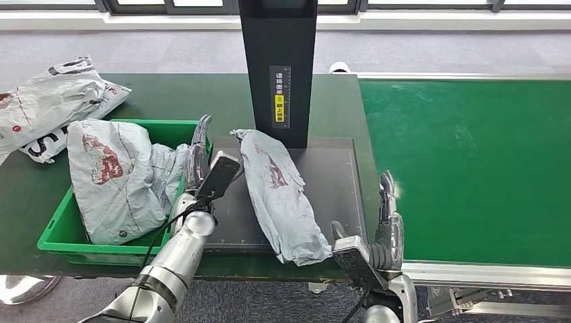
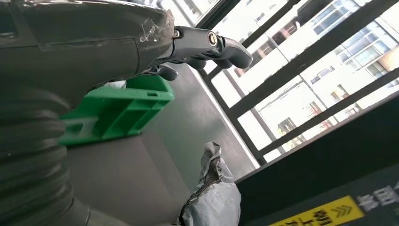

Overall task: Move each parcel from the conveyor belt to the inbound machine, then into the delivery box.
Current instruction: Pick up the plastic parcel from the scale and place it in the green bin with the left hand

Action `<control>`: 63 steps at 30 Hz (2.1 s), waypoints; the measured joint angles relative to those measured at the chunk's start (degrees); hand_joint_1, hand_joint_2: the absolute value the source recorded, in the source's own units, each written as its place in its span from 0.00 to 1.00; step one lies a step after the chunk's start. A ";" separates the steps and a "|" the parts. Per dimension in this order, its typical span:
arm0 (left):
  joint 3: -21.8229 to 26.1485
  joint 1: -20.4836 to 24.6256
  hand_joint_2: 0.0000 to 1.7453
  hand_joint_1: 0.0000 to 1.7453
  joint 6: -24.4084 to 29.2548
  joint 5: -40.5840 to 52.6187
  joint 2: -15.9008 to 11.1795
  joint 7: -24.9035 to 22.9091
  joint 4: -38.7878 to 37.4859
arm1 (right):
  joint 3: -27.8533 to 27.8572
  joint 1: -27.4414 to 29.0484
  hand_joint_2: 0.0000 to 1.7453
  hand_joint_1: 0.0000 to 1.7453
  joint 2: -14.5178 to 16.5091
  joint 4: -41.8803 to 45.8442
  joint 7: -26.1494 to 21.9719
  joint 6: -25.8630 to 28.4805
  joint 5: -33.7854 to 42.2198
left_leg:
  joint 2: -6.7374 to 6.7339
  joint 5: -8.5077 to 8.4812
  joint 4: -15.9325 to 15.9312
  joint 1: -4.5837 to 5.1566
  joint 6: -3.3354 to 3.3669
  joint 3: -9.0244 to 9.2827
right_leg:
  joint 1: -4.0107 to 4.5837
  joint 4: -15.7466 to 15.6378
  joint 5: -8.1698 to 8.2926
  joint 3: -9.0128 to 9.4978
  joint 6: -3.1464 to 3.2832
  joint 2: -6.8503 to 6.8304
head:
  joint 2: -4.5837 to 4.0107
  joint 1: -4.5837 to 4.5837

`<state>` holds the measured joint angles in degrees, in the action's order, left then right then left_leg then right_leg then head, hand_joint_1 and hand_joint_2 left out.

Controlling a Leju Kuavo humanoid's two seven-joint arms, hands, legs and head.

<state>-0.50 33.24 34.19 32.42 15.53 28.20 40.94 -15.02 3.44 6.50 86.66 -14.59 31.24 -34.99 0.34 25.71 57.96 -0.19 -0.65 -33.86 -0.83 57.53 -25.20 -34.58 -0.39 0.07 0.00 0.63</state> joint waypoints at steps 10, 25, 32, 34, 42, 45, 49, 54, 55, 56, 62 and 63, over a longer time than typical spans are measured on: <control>-1.83 -4.18 1.00 0.00 4.38 -10.28 1.10 6.00 2.57 | 6.01 -2.98 1.00 0.00 1.44 -0.60 -5.03 -1.70 10.11 | 0.00 0.00 0.00 0.00 0.00 0.00 | 0.00 0.00 0.01 0.00 -0.01 0.00 | 0.00 0.00; 0.91 -8.28 1.00 0.00 2.98 12.14 4.45 3.08 4.79 | 7.27 -4.44 1.00 0.00 2.43 -2.55 -5.55 -3.08 11.31 | -0.04 0.05 0.00 0.00 0.02 0.00 | 0.00 -0.01 -0.01 -0.04 0.00 0.00 | 0.00 0.00; -4.71 -6.82 0.25 0.00 -17.78 0.15 3.05 0.26 -1.93 | 7.64 -4.77 1.00 0.00 2.35 -3.42 -5.49 -4.73 12.53 | -0.04 0.03 0.00 0.00 0.03 -0.01 | 0.00 0.00 0.00 -0.03 -0.01 0.03 | 0.00 0.00; -7.48 -6.08 0.00 0.00 -22.24 2.75 2.28 -1.55 -3.74 | 7.73 -5.23 1.00 0.00 2.33 -3.74 -5.03 -5.69 12.45 | -0.05 0.03 0.00 0.01 0.03 -0.01 | -0.01 0.00 0.01 -0.03 -0.02 0.05 | 0.00 0.00; -22.65 1.66 1.00 1.00 -38.60 14.86 0.58 -11.62 -14.28 | 9.82 -7.20 1.00 0.00 3.79 -2.73 -0.32 -10.08 6.78 | 0.32 0.03 0.00 0.01 0.07 0.21 | -0.02 -0.01 -0.07 0.38 -0.05 -0.43 | 0.00 0.01; -26.22 4.82 1.00 1.00 -40.89 16.44 0.64 -13.93 -16.60 | 11.35 -7.25 1.00 0.00 4.72 -1.13 0.13 -11.62 5.41 | 0.36 0.05 0.00 0.01 0.10 0.41 | -0.02 -0.04 -0.12 0.64 -0.10 -0.49 | 0.00 0.01; -29.02 7.06 1.00 1.00 -41.29 17.03 0.67 -14.83 -18.26 | 12.73 -7.23 1.00 0.00 5.53 0.24 0.32 -12.34 4.90 | 0.33 0.07 0.00 0.02 0.13 0.63 | -0.03 -0.07 -0.13 0.87 -0.12 -0.47 | 0.00 0.01; -29.88 8.14 1.00 1.00 -39.04 16.93 0.97 -15.26 -18.89 | 13.71 -6.94 1.00 0.00 6.35 1.51 0.10 -12.52 4.44 | 0.31 0.04 0.00 0.02 0.11 0.80 | -0.02 -0.07 -0.08 0.99 -0.07 -0.46 | 0.00 0.01; -29.92 8.21 1.00 1.00 -38.08 16.80 1.08 -15.33 -18.90 | 14.06 -6.81 1.00 0.00 6.55 1.92 0.12 -12.62 4.33 | 0.31 0.03 0.00 0.02 0.10 0.80 | -0.02 -0.07 -0.08 0.99 -0.07 -0.46 | 0.00 0.01; -29.92 8.25 1.00 1.00 -36.98 16.53 1.20 -15.31 -18.88 | 14.38 -6.66 1.00 0.00 6.71 2.35 0.19 -12.67 4.25 | 0.31 0.03 0.00 0.02 0.10 0.80 | -0.02 -0.07 -0.08 0.98 -0.07 -0.46 | 0.00 0.01; -26.21 9.51 1.00 1.00 -19.44 9.40 1.75 -13.21 -14.04 | 17.35 -4.16 1.00 0.00 8.14 6.81 0.24 -12.55 4.31 | 0.31 -0.15 0.03 0.01 0.09 0.35 | -0.01 -0.02 0.07 0.49 -0.04 -0.45 | 0.00 0.01; -24.93 10.29 1.00 1.00 -17.22 8.20 1.71 -13.28 -12.21 | 17.70 -3.68 1.00 0.00 8.25 7.33 0.00 -12.51 4.58 | 0.31 -0.17 0.03 0.01 0.09 0.27 | -0.01 -0.01 0.10 0.41 -0.03 -0.44 | 0.00 0.01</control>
<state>-25.43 43.53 16.97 40.61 17.25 14.92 28.73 2.68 -0.24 14.75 93.99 -14.59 18.73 -30.40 0.66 25.54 58.00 -0.18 -0.56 -33.59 -0.84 57.52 -25.10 -34.17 -0.42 -0.38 0.00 0.64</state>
